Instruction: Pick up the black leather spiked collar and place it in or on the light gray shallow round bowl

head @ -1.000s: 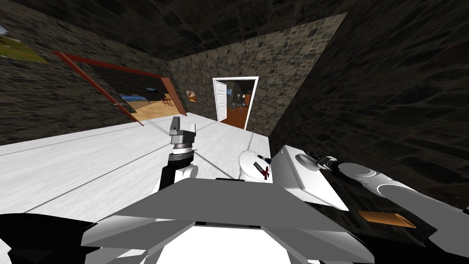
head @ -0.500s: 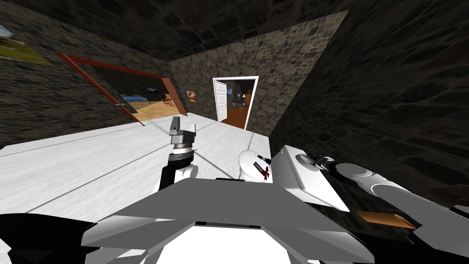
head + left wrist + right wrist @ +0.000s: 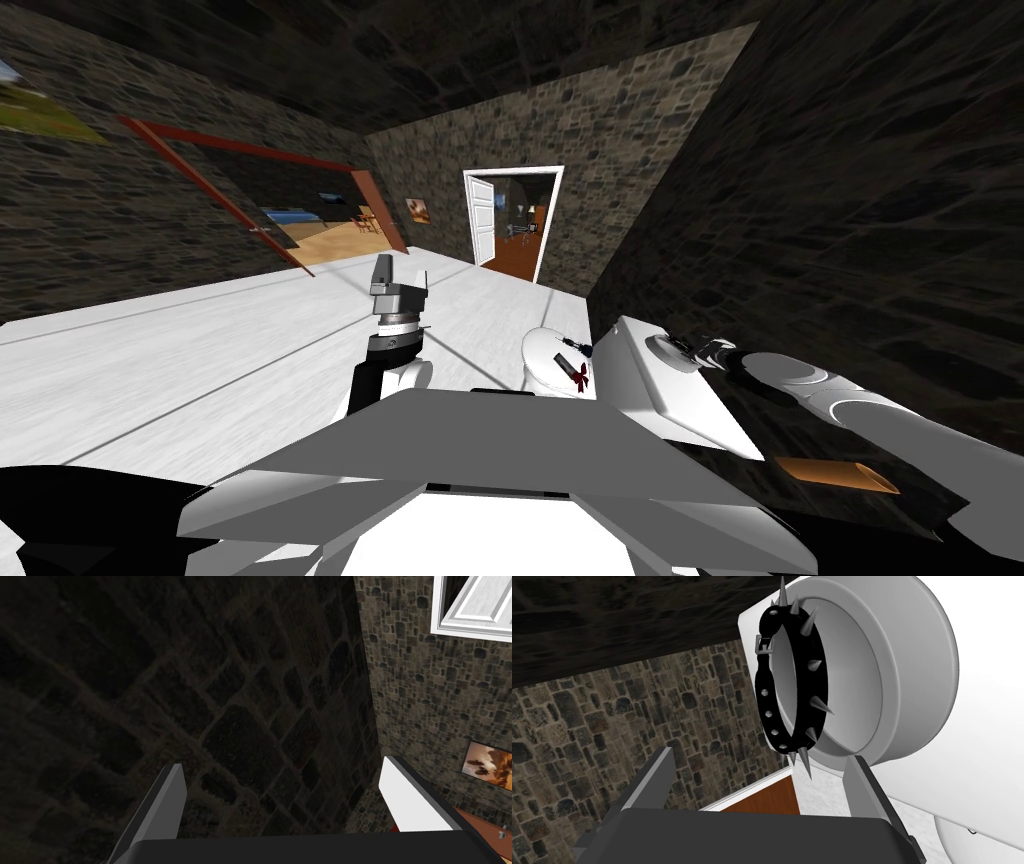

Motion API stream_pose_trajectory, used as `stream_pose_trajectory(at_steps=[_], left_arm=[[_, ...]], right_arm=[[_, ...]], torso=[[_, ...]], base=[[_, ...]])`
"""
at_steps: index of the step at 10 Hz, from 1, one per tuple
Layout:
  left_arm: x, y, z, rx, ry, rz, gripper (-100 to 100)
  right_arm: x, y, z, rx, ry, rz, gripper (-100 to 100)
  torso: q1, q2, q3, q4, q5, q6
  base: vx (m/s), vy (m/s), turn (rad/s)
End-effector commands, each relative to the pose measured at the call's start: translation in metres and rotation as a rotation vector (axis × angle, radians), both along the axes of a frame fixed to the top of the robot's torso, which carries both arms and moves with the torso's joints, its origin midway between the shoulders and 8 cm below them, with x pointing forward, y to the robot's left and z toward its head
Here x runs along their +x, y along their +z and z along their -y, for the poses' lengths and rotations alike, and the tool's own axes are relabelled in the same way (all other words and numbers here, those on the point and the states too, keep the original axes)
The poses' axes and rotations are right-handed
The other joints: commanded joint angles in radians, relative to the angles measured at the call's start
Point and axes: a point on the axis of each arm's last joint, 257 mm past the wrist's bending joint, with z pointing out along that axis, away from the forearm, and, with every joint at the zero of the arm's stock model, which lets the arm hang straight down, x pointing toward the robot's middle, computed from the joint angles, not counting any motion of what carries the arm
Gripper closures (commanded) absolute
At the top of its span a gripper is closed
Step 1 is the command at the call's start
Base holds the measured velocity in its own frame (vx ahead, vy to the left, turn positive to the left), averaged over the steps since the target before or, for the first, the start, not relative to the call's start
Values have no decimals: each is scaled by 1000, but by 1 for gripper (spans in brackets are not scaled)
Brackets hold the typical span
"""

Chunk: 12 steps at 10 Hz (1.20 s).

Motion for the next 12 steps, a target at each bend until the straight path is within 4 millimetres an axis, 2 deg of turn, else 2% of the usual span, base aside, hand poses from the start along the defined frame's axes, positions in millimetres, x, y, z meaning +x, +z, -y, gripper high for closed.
stream_pose_trajectory(at_steps=[1,3,5,6,7,12], left_arm=[[0,0,0,0,0,0,0],[0,0,0,0,0,0,0],[0,0,0,0,0,0,0],[0,0,0,0,0,0,0],[0,0,0,0,0,0,0],[0,0,0,0,0,0,0]], right_arm=[[2,4,3,3,0,3,-100],[5,28,8,-1,8,2,-100],[7,41,10,-2,12,1,-100],[7,35,8,-2,9,2,-100],[7,35,8,-2,10,1,0],[7,35,8,-2,10,1,0]], torso=[[0,0,0,0,0,0],[-1,0,0,0,0,0],[0,0,0,0,0,0],[0,0,0,0,0,0],[-2,0,0,0,-1,0],[-3,1,0,0,-1,0]], base=[[16,31,-10],[13,33,-20],[15,36,-25],[5,14,-3],[0,0,0],[0,0,0]])
